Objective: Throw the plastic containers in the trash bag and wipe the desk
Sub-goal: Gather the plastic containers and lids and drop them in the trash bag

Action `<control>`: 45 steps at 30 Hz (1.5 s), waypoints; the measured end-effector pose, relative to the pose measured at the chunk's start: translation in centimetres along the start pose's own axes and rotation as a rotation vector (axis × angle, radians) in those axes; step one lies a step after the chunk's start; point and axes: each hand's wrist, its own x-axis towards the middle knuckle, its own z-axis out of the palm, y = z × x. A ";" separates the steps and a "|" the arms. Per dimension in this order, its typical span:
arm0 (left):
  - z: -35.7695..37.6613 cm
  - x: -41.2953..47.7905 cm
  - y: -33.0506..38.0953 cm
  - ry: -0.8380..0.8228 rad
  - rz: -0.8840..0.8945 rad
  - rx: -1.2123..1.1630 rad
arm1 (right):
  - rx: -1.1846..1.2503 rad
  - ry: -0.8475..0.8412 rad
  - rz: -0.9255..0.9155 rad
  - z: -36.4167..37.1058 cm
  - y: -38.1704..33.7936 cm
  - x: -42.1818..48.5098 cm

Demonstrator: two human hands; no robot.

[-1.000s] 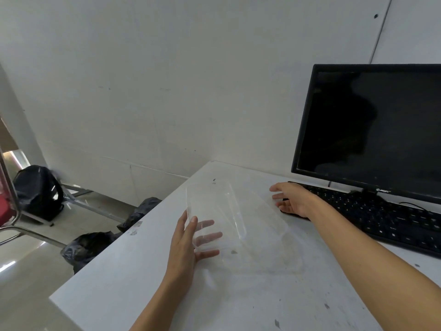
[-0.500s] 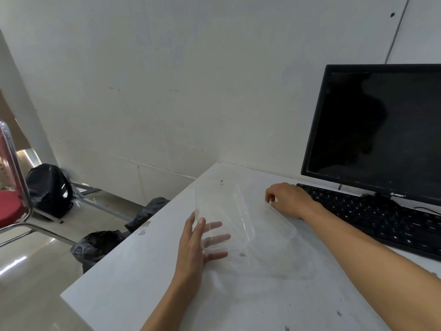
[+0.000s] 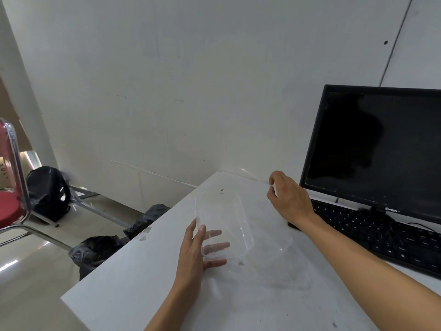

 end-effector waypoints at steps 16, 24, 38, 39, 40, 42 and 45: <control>0.2 -2.3 1.3 0.017 0.057 -0.013 | 0.654 0.317 0.019 -9.2 -9.7 -5.5; -1.1 -4.1 4.2 0.006 0.132 0.028 | 0.885 0.609 0.153 -10.3 -13.9 -6.9; -3.4 -6.4 5.5 0.054 0.065 0.020 | 1.064 0.296 0.424 -7.7 -16.3 -7.8; -3.1 -6.6 5.6 0.035 0.083 0.032 | 1.068 0.258 0.459 -7.1 -16.6 -7.9; -2.8 -6.7 5.6 0.014 0.099 0.051 | 1.057 0.240 0.489 -6.7 -16.8 -8.1; -2.4 -6.8 5.7 -0.021 0.129 0.096 | 1.010 0.230 0.537 -6.3 -17.2 -8.4; -2.2 -7.2 6.0 -0.065 0.191 0.191 | 0.953 0.222 0.579 -6.2 -17.3 -8.5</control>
